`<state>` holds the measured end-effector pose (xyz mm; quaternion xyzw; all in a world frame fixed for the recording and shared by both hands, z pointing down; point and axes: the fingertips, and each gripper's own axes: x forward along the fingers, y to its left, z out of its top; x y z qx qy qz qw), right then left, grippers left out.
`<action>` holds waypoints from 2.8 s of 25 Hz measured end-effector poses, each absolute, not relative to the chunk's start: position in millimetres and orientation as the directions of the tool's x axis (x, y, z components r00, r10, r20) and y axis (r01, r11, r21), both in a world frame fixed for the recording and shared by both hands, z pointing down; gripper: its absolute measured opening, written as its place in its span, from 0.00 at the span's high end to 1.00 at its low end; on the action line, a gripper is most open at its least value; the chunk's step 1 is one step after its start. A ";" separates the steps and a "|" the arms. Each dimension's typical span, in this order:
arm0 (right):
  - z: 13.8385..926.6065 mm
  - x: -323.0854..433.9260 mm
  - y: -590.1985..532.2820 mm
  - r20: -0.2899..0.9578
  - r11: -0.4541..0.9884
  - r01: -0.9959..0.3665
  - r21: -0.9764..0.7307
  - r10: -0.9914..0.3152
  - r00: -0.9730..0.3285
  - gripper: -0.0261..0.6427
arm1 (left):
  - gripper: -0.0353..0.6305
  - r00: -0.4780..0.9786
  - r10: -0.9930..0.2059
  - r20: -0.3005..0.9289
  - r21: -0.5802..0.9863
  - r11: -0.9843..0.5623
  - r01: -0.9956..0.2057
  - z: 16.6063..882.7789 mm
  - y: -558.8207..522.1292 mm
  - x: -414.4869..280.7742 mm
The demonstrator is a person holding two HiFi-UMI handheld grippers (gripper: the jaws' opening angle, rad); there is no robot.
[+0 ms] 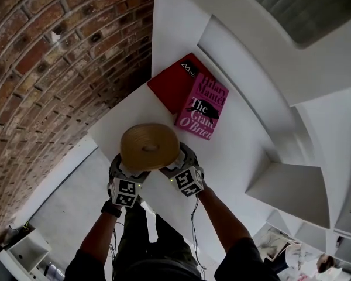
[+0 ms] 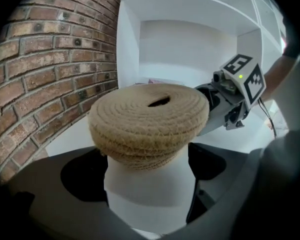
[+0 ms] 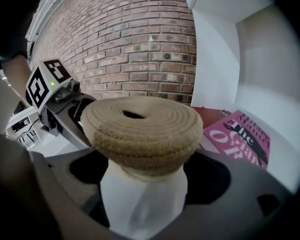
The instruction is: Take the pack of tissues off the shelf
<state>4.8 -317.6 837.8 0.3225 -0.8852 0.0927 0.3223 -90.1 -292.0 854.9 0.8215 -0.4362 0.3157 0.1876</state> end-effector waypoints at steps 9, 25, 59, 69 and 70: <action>844.3 7.6 -317.0 0.641 0.776 -0.629 0.045 -0.506 -0.577 0.26 | 0.19 0.412 -0.606 0.681 0.012 -0.554 -0.832 857.4 -290.9 -91.1; 794.4 50.8 -298.0 0.645 0.706 -0.707 0.035 -0.557 -0.524 0.26 | 0.19 0.416 -0.585 0.696 -0.010 -0.587 -0.810 804.5 -270.8 -127.1; 507.7 65.3 -246.8 0.233 0.496 -0.835 0.240 -0.864 -0.446 0.96 | 0.94 0.503 -0.830 0.242 -0.182 -0.548 -0.816 518.8 -235.5 -119.7; 511.1 63.3 -231.1 0.238 0.489 -0.845 0.216 -0.866 -0.440 0.96 | 0.94 0.524 -0.819 0.235 -0.193 -0.567 -0.801 516.4 -226.3 -112.0; 510.9 63.0 -230.4 0.237 0.489 -0.845 0.215 -0.866 -0.440 0.96 | 0.94 0.524 -0.819 0.235 -0.195 -0.568 -0.800 515.9 -226.1 -111.8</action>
